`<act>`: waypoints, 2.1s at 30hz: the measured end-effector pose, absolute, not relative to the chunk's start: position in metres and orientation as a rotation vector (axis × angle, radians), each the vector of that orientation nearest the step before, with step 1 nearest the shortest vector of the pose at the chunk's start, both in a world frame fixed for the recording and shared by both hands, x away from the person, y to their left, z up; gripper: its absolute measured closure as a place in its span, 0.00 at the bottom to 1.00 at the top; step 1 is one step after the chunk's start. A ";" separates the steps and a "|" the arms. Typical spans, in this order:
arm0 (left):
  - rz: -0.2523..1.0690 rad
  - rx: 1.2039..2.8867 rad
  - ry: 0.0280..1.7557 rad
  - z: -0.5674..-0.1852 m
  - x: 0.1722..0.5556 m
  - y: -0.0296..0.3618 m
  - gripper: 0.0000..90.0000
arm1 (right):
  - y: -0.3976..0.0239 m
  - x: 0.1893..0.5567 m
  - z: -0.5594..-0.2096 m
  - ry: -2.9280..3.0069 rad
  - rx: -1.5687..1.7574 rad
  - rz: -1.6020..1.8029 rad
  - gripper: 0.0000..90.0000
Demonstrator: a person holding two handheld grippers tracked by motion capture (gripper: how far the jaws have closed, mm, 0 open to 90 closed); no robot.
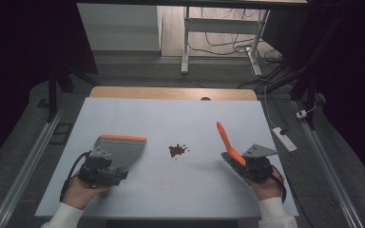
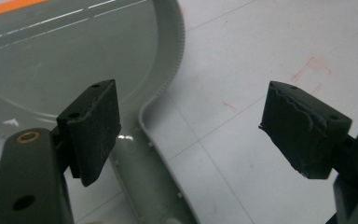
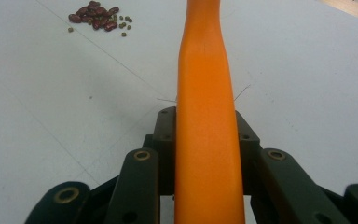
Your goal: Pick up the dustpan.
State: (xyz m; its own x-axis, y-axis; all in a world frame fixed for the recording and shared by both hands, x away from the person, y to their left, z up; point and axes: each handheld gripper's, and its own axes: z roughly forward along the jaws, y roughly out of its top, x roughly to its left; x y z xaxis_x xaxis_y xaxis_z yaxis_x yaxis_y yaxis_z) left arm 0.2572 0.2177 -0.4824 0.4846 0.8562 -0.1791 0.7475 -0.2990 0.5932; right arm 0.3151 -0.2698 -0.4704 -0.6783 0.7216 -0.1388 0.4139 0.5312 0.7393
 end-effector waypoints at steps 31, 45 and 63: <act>0.104 2.085 1.635 -0.508 0.267 0.232 0.16 | -0.268 0.314 -0.472 2.350 0.914 0.949 0.78; 0.103 2.018 1.668 -0.520 0.274 0.235 0.26 | -0.266 0.314 -0.472 2.352 0.897 0.937 0.78; 0.056 1.955 1.659 -0.523 0.276 0.237 0.52 | -0.267 0.314 -0.472 2.344 0.899 0.935 0.78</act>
State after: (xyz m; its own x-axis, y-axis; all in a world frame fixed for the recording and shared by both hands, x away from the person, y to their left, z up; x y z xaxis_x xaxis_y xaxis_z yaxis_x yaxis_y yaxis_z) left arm 0.2763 0.2369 -0.5230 0.2298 0.9183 -0.3223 0.8944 -0.0687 0.4420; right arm 0.3139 -0.2669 -0.4715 -0.6814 0.7122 -0.1687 0.4004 0.5557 0.7286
